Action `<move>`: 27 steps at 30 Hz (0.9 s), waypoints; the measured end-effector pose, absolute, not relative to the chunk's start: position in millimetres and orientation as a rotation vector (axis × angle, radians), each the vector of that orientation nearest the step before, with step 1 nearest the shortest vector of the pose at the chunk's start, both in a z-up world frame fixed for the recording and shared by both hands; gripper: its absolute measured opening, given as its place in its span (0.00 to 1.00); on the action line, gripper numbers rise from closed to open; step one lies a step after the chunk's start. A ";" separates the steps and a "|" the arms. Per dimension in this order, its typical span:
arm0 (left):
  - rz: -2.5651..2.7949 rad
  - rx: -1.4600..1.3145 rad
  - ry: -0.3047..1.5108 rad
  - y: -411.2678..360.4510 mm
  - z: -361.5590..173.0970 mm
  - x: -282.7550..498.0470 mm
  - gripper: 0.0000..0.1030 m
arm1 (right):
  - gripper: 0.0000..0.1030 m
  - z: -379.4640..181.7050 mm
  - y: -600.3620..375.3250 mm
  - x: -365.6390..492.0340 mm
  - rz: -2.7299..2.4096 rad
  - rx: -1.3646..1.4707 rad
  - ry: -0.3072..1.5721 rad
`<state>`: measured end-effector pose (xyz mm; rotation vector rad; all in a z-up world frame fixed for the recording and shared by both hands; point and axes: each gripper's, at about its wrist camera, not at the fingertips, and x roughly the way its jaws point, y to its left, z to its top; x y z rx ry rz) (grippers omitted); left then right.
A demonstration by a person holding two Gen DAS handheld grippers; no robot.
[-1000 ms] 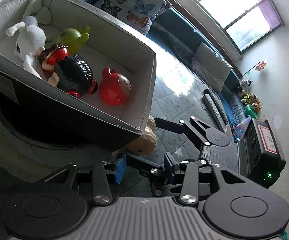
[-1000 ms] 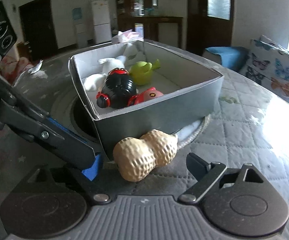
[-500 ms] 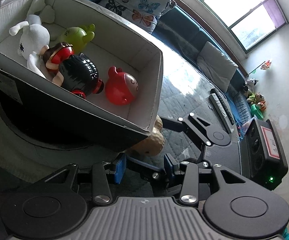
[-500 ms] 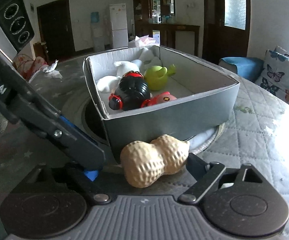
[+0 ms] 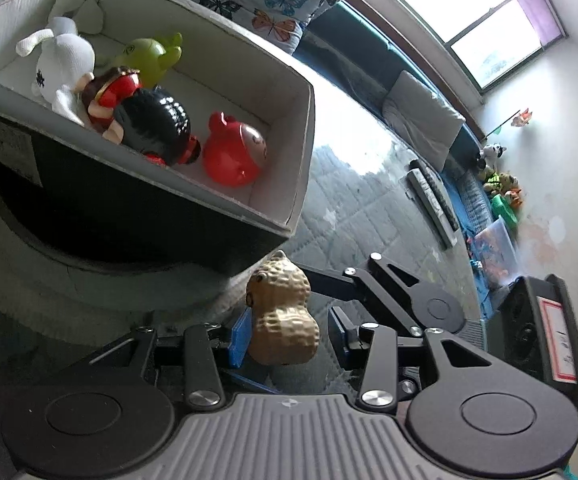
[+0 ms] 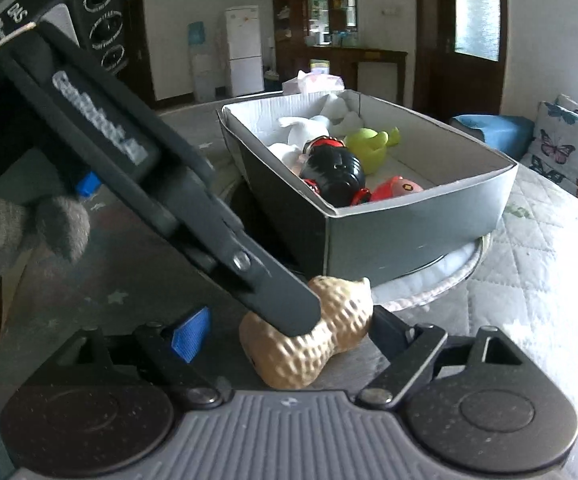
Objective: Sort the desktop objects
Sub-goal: 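Lower the left tool onto the tan peanut toy and grasp it, then lift the peanut toy with the left tool into the box and release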
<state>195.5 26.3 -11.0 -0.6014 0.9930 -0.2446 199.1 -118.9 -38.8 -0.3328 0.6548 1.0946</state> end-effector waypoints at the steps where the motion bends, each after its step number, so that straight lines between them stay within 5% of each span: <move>1: -0.248 -0.600 0.996 25.7 -11.3 194.6 0.43 | 0.83 -37.9 -118.9 196.3 1.082 -0.323 0.657; 9: -0.245 -0.562 1.028 25.3 -18.3 194.4 0.43 | 0.69 -40.9 -116.5 176.9 0.987 -0.307 0.685; 27: -0.325 -0.552 1.037 32.0 -18.0 173.7 0.36 | 0.64 -38.2 -110.2 144.2 0.915 -0.376 0.667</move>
